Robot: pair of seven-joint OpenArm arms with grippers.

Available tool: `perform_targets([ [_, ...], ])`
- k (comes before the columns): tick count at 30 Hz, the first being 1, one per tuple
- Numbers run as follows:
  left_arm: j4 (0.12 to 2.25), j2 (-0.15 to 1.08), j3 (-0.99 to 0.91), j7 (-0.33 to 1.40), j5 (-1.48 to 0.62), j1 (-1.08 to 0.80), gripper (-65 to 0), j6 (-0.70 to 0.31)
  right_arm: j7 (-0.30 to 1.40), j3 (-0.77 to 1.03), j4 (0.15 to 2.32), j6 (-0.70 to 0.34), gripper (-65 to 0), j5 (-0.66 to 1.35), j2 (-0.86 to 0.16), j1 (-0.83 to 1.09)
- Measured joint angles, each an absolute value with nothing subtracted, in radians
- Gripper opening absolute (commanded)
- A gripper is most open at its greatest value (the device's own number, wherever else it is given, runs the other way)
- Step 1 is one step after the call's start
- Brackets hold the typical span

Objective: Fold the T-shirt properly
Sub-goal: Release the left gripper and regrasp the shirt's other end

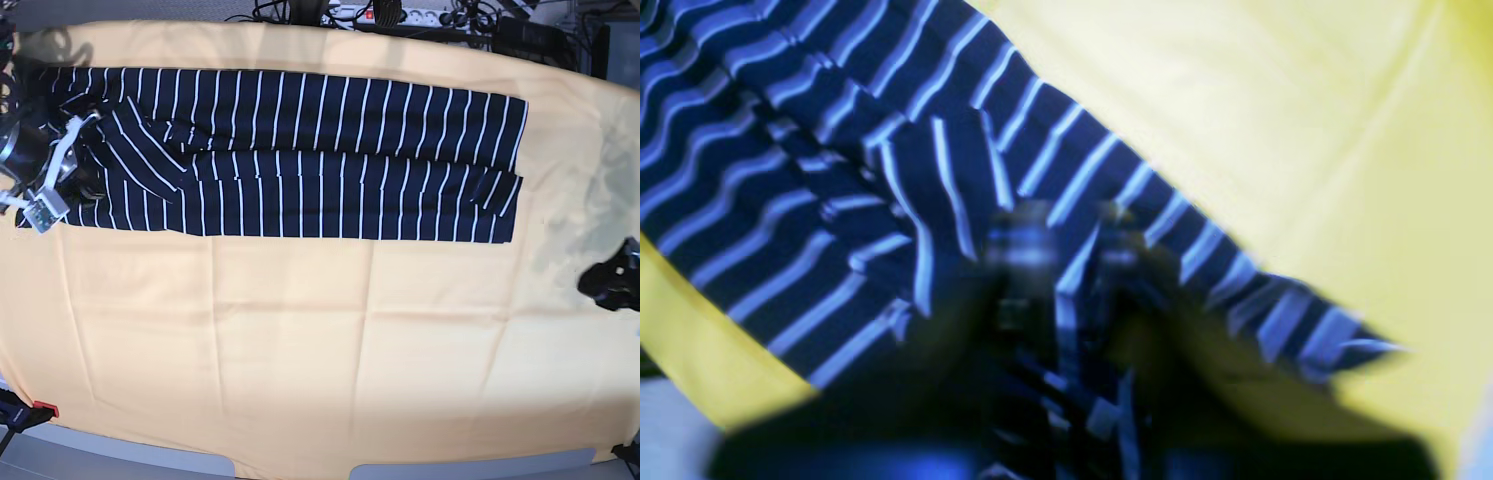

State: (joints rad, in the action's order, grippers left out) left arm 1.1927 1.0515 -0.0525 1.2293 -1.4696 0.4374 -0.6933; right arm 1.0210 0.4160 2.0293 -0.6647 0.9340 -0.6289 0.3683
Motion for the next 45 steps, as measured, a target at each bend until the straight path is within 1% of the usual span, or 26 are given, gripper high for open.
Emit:
perform_targets([
  [2,1.174,1.053,-0.128,1.256,-1.467,0.388,-28.4,-0.691,1.012,0.416,1.969,-0.698,-65.0,0.891,-0.571,0.379],
  [4,1.155,1.044,-0.193,1.273,-1.46,0.329,-28.4,-0.659,0.966,0.415,1.89,-0.698,-65.0,0.81,-0.519,0.382],
  [7,1.129,1.011,-0.276,1.256,-1.46,0.238,-28.4,-0.656,0.869,0.416,1.769,-0.693,-65.0,0.746,-0.464,0.377],
  [10,1.116,0.976,-0.326,1.261,-1.46,0.143,-28.4,-0.633,0.845,0.418,1.701,-0.697,-65.0,0.738,-0.428,0.374],
  [18,1.116,0.796,-0.342,1.257,-1.46,-0.02,-28.4,-0.633,0.853,0.42,1.7,-0.7,-65.0,0.736,-0.432,0.368],
  [20,1.114,0.753,-0.344,1.237,-1.49,-0.05,-28.4,-0.638,0.859,0.42,1.7,-0.699,-65.0,0.736,-0.431,0.368],
  [26,1.119,0.645,-0.348,1.23,-1.499,-0.039,-28.4,-0.654,0.882,0.42,1.742,-0.697,-65.0,0.728,-0.429,0.369],
  [30,1.121,0.614,-0.339,1.234,-1.485,-0.039,-28.4,-0.659,0.891,0.42,1.765,-0.696,-65.0,0.718,-0.429,0.369],
  [35,1.13,0.604,-0.244,1.218,-1.486,-0.033,-28.4,-0.659,0.894,0.42,1.824,-0.697,-65.0,0.718,-0.429,0.371],
  [39,1.184,0.581,-0.192,1.22,-1.478,-0.033,-28.7,-0.662,0.894,0.419,1.83,-0.697,-65.0,0.722,-0.429,0.371],
  [40,1.201,0.574,-0.19,1.224,-1.473,-0.033,-30.1,-0.662,0.894,0.419,1.83,-0.697,-65.0,0.722,-0.429,0.371],
  [41,1.22,0.569,-0.19,1.229,-1.468,-0.034,-32.9,-0.66,0.894,0.419,1.83,-0.697,-65.0,0.722,-0.429,0.371],
  [42,1.239,0.566,-0.19,1.232,-1.467,-0.035,-38.3,-0.659,0.894,0.419,1.83,-0.697,-65.0,0.722,-0.429,0.371],
  [43,1.258,0.561,-0.184,1.235,-1.467,-0.036,-46.1,-0.662,0.894,0.419,1.83,-0.697,-65.0,0.722,-0.429,0.371],
  [45,1.293,0.557,-0.177,1.251,-1.467,-0.039,-63.7,-0.666,0.894,0.419,1.83,-0.697,-65.0,0.722,-0.429,0.371],
])
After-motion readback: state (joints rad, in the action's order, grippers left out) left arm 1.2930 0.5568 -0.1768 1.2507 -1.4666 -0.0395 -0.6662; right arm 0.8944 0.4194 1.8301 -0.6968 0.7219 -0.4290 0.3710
